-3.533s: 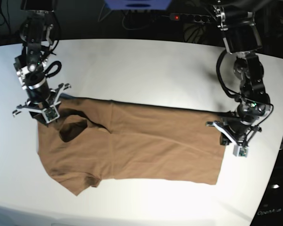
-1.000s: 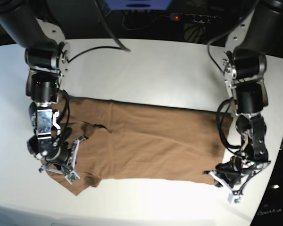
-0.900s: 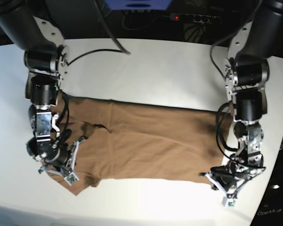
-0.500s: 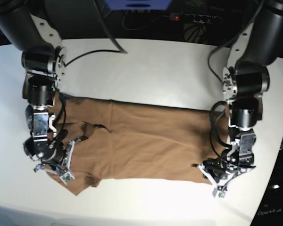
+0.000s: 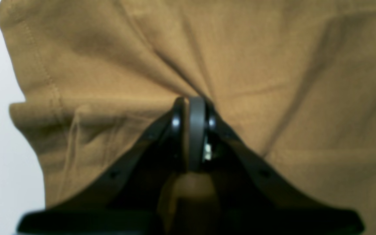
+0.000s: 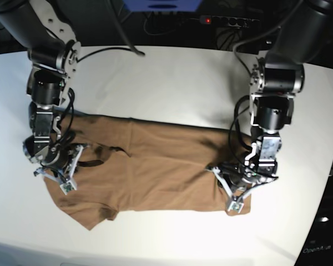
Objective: Fold the T-shirt properly
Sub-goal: 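Move the left gripper inward onto the shirt body and grasp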
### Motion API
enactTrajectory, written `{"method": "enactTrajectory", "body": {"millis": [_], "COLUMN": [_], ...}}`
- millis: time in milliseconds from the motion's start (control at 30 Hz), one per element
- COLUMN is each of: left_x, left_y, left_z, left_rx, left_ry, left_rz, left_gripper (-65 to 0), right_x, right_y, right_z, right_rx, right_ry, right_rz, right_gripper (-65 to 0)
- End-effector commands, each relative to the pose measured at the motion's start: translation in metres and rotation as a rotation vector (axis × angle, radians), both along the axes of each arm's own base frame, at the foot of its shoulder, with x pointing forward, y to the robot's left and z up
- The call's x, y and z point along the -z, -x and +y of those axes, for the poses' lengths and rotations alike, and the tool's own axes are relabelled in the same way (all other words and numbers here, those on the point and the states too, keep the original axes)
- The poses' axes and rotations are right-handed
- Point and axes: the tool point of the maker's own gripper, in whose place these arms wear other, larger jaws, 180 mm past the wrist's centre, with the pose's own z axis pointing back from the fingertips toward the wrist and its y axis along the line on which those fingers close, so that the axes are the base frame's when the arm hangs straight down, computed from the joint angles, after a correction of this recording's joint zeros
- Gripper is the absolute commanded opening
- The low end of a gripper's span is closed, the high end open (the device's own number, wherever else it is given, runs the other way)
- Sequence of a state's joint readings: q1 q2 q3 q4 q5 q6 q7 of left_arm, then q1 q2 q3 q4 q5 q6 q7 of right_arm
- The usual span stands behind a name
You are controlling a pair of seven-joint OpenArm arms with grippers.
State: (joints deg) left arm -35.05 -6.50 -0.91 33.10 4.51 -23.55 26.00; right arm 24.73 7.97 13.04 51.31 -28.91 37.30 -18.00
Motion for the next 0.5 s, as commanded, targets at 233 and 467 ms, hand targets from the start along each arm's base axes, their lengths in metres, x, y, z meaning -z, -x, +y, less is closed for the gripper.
{"method": "enactTrajectory", "body": {"millis": [233, 467], "left_x": [0.001, 0.022], "left_y": [0.002, 0.024], "left_z": [0.003, 0.024], "left_rx": [0.003, -0.014], "left_ry": [-0.019, -0.047], "left_rz": [0.016, 0.066], "left_gripper": [-62.3, -62.3], "right_x": [-0.007, 0.004], "right_y": [-0.003, 0.009], "right_z": [-0.006, -0.006], "right_rx": [-0.001, -0.001], "right_ry": [0.015, 0.017], "right_rz": [-0.023, 0.002], "right_gripper": [-65.0, -65.0]}}
